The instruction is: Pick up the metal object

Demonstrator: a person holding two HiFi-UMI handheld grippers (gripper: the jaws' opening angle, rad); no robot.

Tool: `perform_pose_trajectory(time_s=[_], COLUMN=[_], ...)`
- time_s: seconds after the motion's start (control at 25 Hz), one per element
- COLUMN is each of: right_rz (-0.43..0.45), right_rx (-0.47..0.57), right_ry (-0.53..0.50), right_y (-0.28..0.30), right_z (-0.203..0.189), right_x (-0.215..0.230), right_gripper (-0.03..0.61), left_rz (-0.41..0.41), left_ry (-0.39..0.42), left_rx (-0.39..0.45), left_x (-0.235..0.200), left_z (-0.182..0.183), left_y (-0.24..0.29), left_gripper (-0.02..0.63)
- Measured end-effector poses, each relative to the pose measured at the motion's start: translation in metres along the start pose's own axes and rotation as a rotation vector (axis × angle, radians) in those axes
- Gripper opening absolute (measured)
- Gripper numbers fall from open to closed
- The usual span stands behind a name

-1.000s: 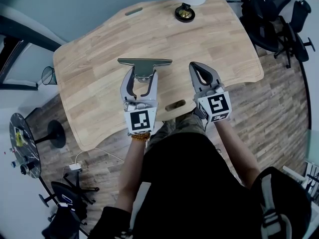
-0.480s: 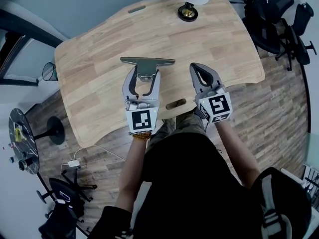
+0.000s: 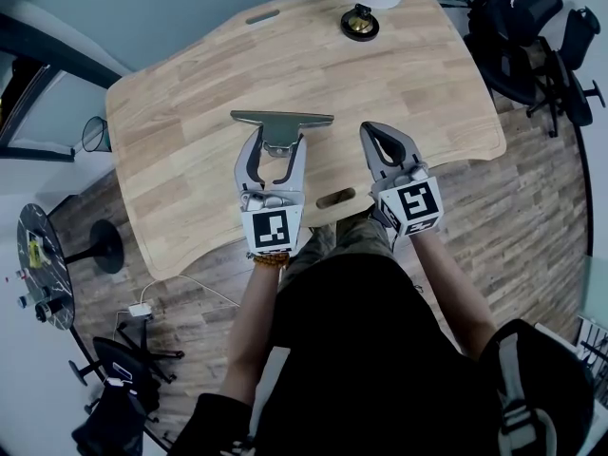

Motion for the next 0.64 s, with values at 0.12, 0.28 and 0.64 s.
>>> perform_pose_trajectory(time_s=[0.12,0.28,0.64], right_rz=[-0.004,-0.002,-0.001], right_rx=[0.005,-0.003,-0.005], right_ry=[0.004,0.004,0.006], right_y=[0.001,0.001,0.001], right_z=[0.001,0.0,-0.003], right_x=[0.003,0.004,0.006], right_gripper=[0.005,0.005,0.005], left_rz=[0.001,0.0,0.0], left_ry=[-0.003,-0.005,0.015], left_rx=[0.001,0.009,-0.034], left_x=[0.0,0.0,0.0], left_z=[-0.001,-0.003,-0.014], left_y=[0.001,0.002,0.001], left_gripper=[0.276,0.276,0.276])
Point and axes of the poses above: the fingertips, and each gripper's own axes: y forward along the fingers, x to its right, z out of its top, the point moved 1 cm from there along -y, backward along the fingers, and after that the axes turned 2 degrees about -z, right-handed, at the moved point
